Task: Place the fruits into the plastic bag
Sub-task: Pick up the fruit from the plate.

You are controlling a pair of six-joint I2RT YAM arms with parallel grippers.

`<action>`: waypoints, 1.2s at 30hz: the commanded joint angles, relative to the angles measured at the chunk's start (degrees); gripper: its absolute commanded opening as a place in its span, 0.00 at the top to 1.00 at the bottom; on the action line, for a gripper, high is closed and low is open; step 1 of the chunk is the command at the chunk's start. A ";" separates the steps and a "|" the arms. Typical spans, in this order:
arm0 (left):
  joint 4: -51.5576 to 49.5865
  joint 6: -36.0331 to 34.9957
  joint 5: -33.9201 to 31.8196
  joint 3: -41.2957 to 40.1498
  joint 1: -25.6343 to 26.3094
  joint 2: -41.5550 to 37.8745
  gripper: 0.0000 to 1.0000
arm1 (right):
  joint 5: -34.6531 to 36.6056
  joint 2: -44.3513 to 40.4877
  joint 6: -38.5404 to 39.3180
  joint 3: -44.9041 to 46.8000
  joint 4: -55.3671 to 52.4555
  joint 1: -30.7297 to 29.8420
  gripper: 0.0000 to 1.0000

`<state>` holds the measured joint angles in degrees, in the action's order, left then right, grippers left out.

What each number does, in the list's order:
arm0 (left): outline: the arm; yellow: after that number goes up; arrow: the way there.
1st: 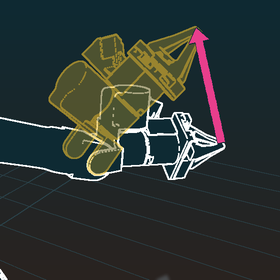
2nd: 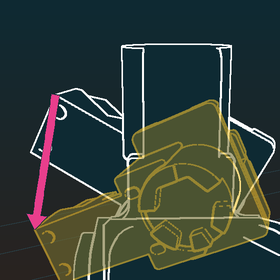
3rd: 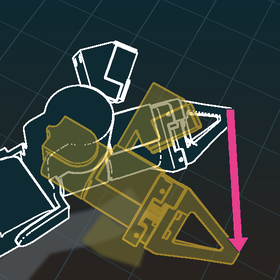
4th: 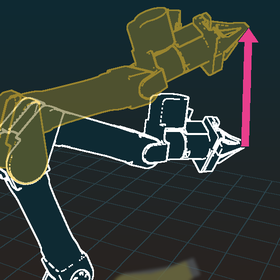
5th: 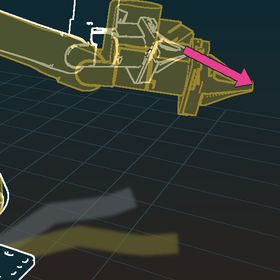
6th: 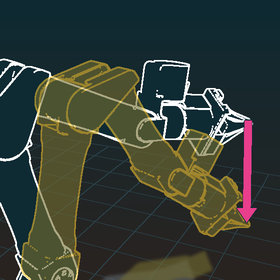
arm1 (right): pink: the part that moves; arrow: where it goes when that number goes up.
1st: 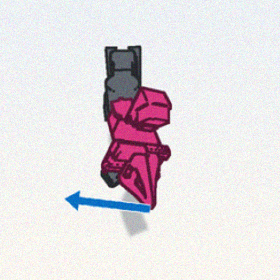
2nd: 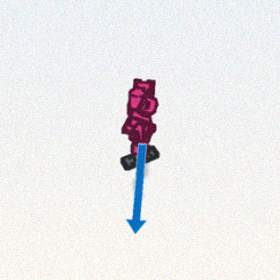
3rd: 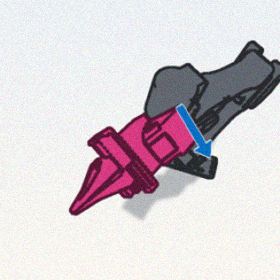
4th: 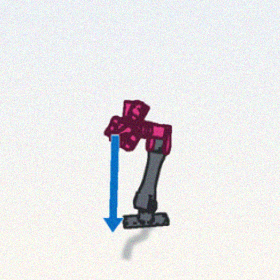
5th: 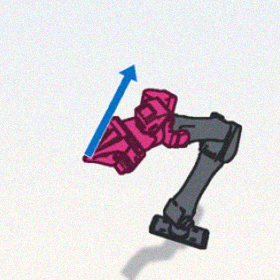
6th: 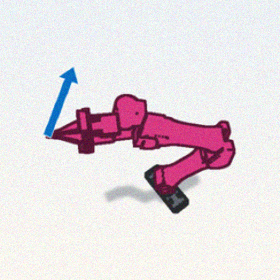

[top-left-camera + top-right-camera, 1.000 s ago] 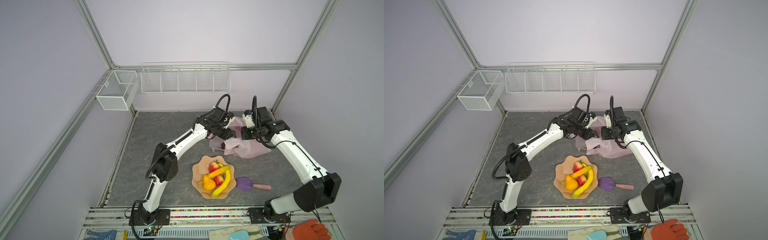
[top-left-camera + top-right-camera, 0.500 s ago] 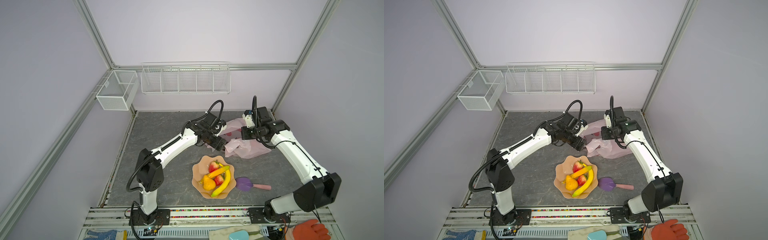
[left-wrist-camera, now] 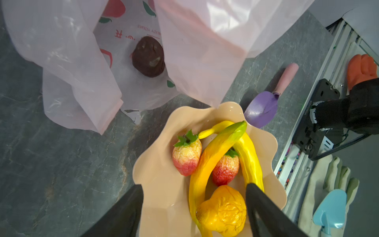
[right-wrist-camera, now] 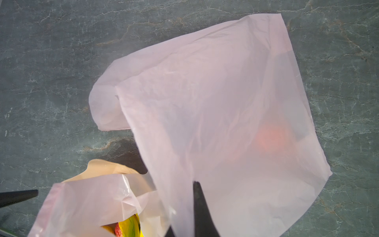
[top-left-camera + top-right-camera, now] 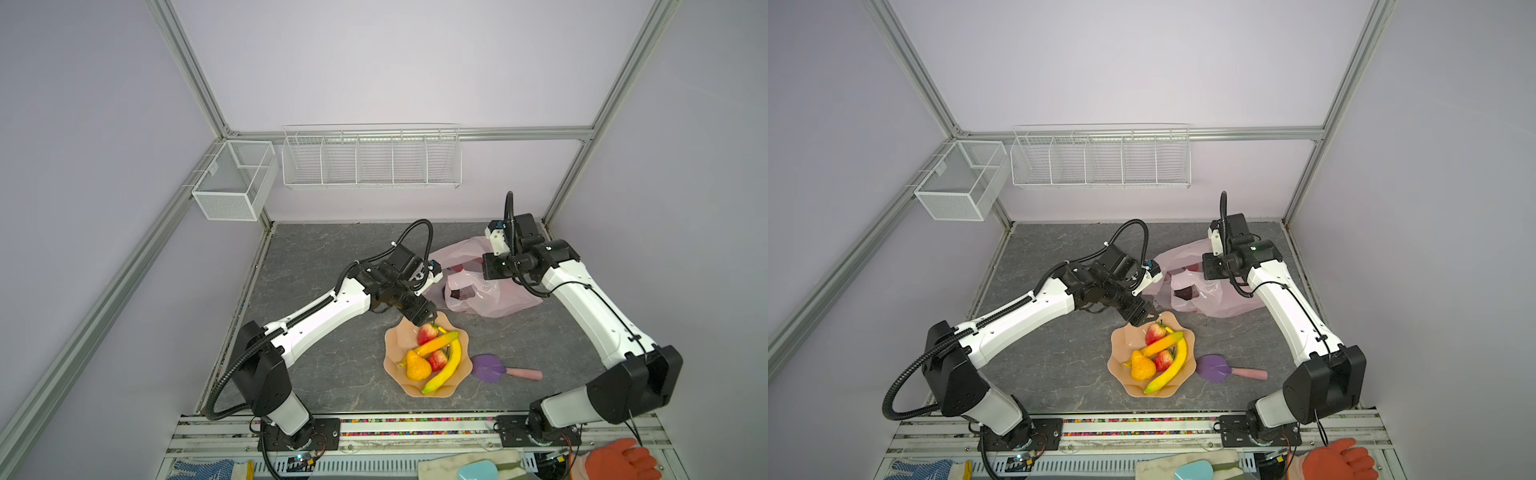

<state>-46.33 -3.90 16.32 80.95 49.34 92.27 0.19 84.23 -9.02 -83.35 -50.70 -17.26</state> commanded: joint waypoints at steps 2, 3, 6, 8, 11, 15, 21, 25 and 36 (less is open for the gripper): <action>-2.42 -0.26 0.58 -1.46 1.98 0.33 0.22 | 0.60 0.26 -0.28 -1.33 -0.02 0.38 0.93; -2.45 0.13 0.18 -2.01 2.84 0.31 0.22 | 0.65 0.24 -0.25 -1.37 -0.09 0.44 0.93; -2.28 3.63 -0.83 -3.90 5.46 0.51 0.22 | 0.65 0.29 -0.21 -1.38 -0.18 0.38 0.93; -1.63 6.93 -0.15 -5.48 6.96 0.77 0.22 | 0.74 0.28 -0.14 -1.35 -0.19 0.38 0.93; 0.12 12.18 -0.31 -8.60 8.55 0.82 0.21 | 0.85 0.28 -0.04 -1.29 -0.19 0.40 0.93; 0.97 17.45 -0.49 -11.60 8.67 0.91 0.21 | 0.73 0.39 0.08 -1.37 -0.10 0.43 0.93; 1.33 20.55 1.14 -13.29 8.75 2.14 0.20 | 0.32 0.78 0.14 -1.38 0.16 0.38 0.93; 0.86 20.08 2.16 -13.80 8.85 3.51 0.20 | 0.23 0.85 0.09 -1.33 0.25 0.40 0.94; -1.96 20.42 -1.01 -14.08 8.91 2.91 0.18 | 0.63 0.17 0.29 -0.48 0.25 0.41 0.93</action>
<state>-47.05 15.20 16.23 67.26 58.15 95.79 0.60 84.44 -8.99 -83.48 -50.70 -17.21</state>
